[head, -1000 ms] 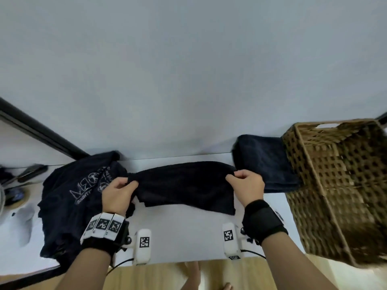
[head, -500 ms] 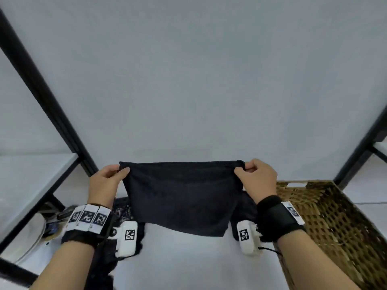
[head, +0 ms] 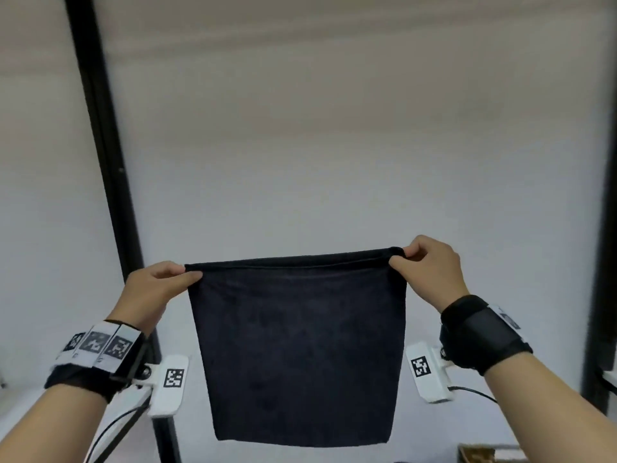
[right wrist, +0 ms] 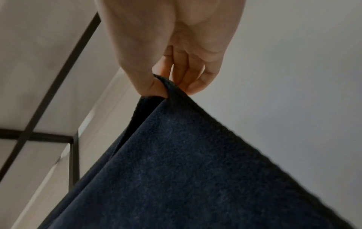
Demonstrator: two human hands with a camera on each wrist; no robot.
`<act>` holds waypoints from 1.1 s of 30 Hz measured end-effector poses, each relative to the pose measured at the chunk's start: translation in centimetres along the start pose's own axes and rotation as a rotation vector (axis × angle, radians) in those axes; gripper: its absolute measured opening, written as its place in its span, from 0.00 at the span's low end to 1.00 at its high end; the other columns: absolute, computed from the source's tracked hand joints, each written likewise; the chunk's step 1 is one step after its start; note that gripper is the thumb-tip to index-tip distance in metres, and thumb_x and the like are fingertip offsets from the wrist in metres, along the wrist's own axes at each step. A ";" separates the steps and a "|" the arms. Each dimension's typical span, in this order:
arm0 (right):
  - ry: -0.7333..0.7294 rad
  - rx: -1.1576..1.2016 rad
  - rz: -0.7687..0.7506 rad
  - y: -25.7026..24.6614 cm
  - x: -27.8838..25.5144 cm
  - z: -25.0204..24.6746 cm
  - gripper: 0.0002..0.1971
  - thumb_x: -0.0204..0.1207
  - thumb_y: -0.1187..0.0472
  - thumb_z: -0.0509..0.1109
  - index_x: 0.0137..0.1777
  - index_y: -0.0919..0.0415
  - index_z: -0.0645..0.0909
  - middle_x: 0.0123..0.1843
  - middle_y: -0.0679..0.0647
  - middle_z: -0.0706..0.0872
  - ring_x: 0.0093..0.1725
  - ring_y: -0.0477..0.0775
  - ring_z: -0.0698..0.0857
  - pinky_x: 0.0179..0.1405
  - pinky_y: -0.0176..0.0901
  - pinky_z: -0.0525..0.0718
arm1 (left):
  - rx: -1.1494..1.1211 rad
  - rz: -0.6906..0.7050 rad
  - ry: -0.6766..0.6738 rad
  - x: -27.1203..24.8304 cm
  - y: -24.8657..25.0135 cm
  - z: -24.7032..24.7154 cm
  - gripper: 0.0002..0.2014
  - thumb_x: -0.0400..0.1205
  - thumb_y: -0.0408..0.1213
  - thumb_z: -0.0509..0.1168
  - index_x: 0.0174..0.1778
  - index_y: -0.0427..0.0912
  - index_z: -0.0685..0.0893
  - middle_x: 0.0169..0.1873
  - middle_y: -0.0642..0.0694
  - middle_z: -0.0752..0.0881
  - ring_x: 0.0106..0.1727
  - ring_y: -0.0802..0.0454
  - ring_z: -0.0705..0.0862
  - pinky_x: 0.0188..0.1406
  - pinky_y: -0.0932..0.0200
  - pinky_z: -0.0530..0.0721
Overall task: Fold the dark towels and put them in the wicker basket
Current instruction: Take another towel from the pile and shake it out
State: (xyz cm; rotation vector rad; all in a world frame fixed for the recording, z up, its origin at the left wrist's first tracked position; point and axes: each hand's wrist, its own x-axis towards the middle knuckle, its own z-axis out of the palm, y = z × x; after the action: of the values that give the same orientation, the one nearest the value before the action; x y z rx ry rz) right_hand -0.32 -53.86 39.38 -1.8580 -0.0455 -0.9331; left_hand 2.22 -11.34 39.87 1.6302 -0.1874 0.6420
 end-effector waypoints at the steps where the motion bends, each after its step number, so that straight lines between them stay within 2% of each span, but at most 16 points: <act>1: 0.006 0.024 -0.006 -0.6 0.7 -0.1 0.09 0.63 0.59 0.76 0.28 0.55 0.78 0.27 0.38 0.84 0.29 0.37 0.80 0.34 0.34 0.76 | -0.046 0.018 -0.014 0.5 0.5 -0.1 0.11 0.73 0.22 0.75 0.28 0.41 0.88 0.38 0.46 0.91 0.43 0.53 0.89 0.53 0.61 0.84; 3: 0.022 0.065 -0.011 -1.5 1.7 -0.2 0.11 0.62 0.62 0.77 0.26 0.53 0.78 0.30 0.37 0.86 0.34 0.38 0.83 0.38 0.35 0.78 | -0.098 0.070 -0.002 1.4 1.4 -0.3 0.19 0.72 0.13 0.69 0.23 0.41 0.88 0.38 0.43 0.92 0.42 0.55 0.91 0.45 0.68 0.87; 4: 0.035 0.087 -0.011 -1.9 2.2 -0.1 0.11 0.62 0.63 0.77 0.25 0.51 0.78 0.32 0.38 0.88 0.37 0.42 0.85 0.41 0.36 0.80 | -0.099 0.100 0.013 1.8 1.9 -0.2 0.20 0.72 0.12 0.69 0.22 0.40 0.88 0.37 0.44 0.92 0.41 0.56 0.91 0.42 0.70 0.86; 7: 0.051 0.151 0.002 -2.9 3.3 0.0 0.11 0.61 0.64 0.78 0.25 0.52 0.80 0.38 0.43 0.90 0.43 0.48 0.88 0.48 0.42 0.84 | -0.050 0.175 0.036 2.7 3.1 -0.2 0.12 0.71 0.15 0.72 0.35 0.37 0.91 0.36 0.48 0.93 0.41 0.60 0.91 0.38 0.76 0.83; 9: 0.062 0.163 -0.007 -3.5 3.7 0.1 0.09 0.62 0.64 0.78 0.27 0.55 0.81 0.38 0.44 0.90 0.42 0.49 0.87 0.45 0.41 0.83 | -0.068 0.190 0.058 3.1 3.2 -0.1 0.10 0.72 0.18 0.73 0.40 0.38 0.91 0.37 0.49 0.93 0.42 0.60 0.90 0.41 0.74 0.84; 11: 0.073 0.146 -0.020 -3.8 3.7 0.2 0.07 0.63 0.63 0.78 0.31 0.53 0.82 0.36 0.44 0.88 0.39 0.48 0.85 0.40 0.39 0.79 | -0.140 0.159 0.082 3.2 3.1 -0.1 0.07 0.74 0.22 0.73 0.41 0.38 0.91 0.40 0.46 0.93 0.45 0.55 0.90 0.45 0.68 0.86; 14: 0.026 0.125 0.003 -3.6 3.4 0.4 0.08 0.67 0.63 0.75 0.40 0.47 0.86 0.39 0.46 0.86 0.42 0.47 0.85 0.42 0.38 0.79 | -0.177 0.110 0.072 3.1 2.7 -0.1 0.06 0.75 0.24 0.73 0.39 0.39 0.91 0.40 0.44 0.92 0.46 0.51 0.90 0.46 0.62 0.88; 16: -0.039 0.090 0.028 -3.3 3.1 0.5 0.10 0.69 0.62 0.73 0.42 0.43 0.88 0.40 0.44 0.87 0.46 0.44 0.85 0.47 0.38 0.78 | -0.081 0.107 0.081 3.1 2.3 -0.1 0.08 0.74 0.25 0.75 0.37 0.44 0.91 0.36 0.49 0.92 0.41 0.56 0.89 0.47 0.59 0.85; 18: -0.071 0.072 0.046 -3.0 2.8 0.7 0.11 0.69 0.62 0.72 0.38 0.43 0.91 0.39 0.40 0.90 0.47 0.39 0.86 0.48 0.36 0.79 | 0.054 0.115 0.102 3.2 2.2 -0.2 0.08 0.73 0.28 0.76 0.38 0.48 0.90 0.34 0.53 0.91 0.33 0.63 0.86 0.42 0.61 0.81; 20: -0.081 0.074 0.061 -2.7 2.5 1.0 0.11 0.69 0.62 0.72 0.36 0.44 0.91 0.39 0.38 0.91 0.43 0.37 0.86 0.42 0.34 0.79 | 0.128 0.126 0.086 3.3 2.2 -0.3 0.09 0.74 0.28 0.75 0.41 0.49 0.90 0.36 0.48 0.90 0.27 0.58 0.84 0.34 0.62 0.79; 23: -0.115 0.083 0.111 -2.4 2.2 1.5 0.11 0.70 0.65 0.70 0.36 0.49 0.91 0.34 0.44 0.91 0.27 0.42 0.83 0.27 0.34 0.77 | 0.088 0.123 0.010 3.1 2.1 -0.1 0.09 0.79 0.24 0.68 0.48 0.41 0.87 0.44 0.37 0.84 0.25 0.46 0.87 0.24 0.62 0.82; 24: -0.133 0.082 0.133 -2.3 2.0 1.7 0.12 0.70 0.66 0.69 0.36 0.51 0.91 0.32 0.47 0.90 0.24 0.44 0.82 0.25 0.35 0.76 | 0.049 0.102 -0.025 2.9 2.0 -0.1 0.08 0.81 0.22 0.66 0.50 0.38 0.85 0.46 0.36 0.82 0.29 0.42 0.89 0.26 0.62 0.85; 26: -0.157 0.121 0.177 -1.8 1.7 2.1 0.12 0.71 0.69 0.68 0.39 0.55 0.91 0.34 0.51 0.91 0.27 0.49 0.88 0.26 0.36 0.79 | 0.007 0.044 -0.087 2.6 1.4 -0.3 0.10 0.83 0.21 0.62 0.52 0.36 0.85 0.49 0.35 0.83 0.38 0.38 0.92 0.38 0.56 0.90; 29: -0.179 0.280 0.276 -0.6 0.9 3.2 0.10 0.75 0.73 0.66 0.43 0.63 0.89 0.42 0.59 0.93 0.38 0.59 0.93 0.31 0.39 0.88 | 0.137 -0.009 -0.141 2.0 -0.5 -0.5 0.14 0.82 0.23 0.59 0.50 0.42 0.88 0.40 0.37 0.92 0.42 0.45 0.93 0.59 0.53 0.85; 31: -0.210 0.305 0.353 0.6 0.3 4.4 0.09 0.77 0.74 0.65 0.46 0.68 0.87 0.45 0.64 0.91 0.40 0.62 0.93 0.35 0.44 0.91 | 0.236 -0.009 -0.137 1.4 -2.0 -0.4 0.15 0.80 0.24 0.61 0.45 0.45 0.90 0.37 0.42 0.92 0.40 0.49 0.93 0.56 0.56 0.84; 33: -0.271 0.296 0.445 2.2 -0.7 5.7 0.09 0.78 0.75 0.62 0.48 0.71 0.84 0.49 0.67 0.88 0.41 0.64 0.93 0.39 0.50 0.92 | 0.371 -0.001 -0.159 0.8 -3.8 -0.1 0.13 0.75 0.27 0.69 0.38 0.51 0.92 0.40 0.49 0.91 0.39 0.53 0.91 0.50 0.60 0.84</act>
State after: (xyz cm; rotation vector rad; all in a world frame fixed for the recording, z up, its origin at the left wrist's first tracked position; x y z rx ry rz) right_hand 3.43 -50.18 36.19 -1.6130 0.0607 -0.3436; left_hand 4.62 -10.35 36.96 2.0408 -0.1918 0.5689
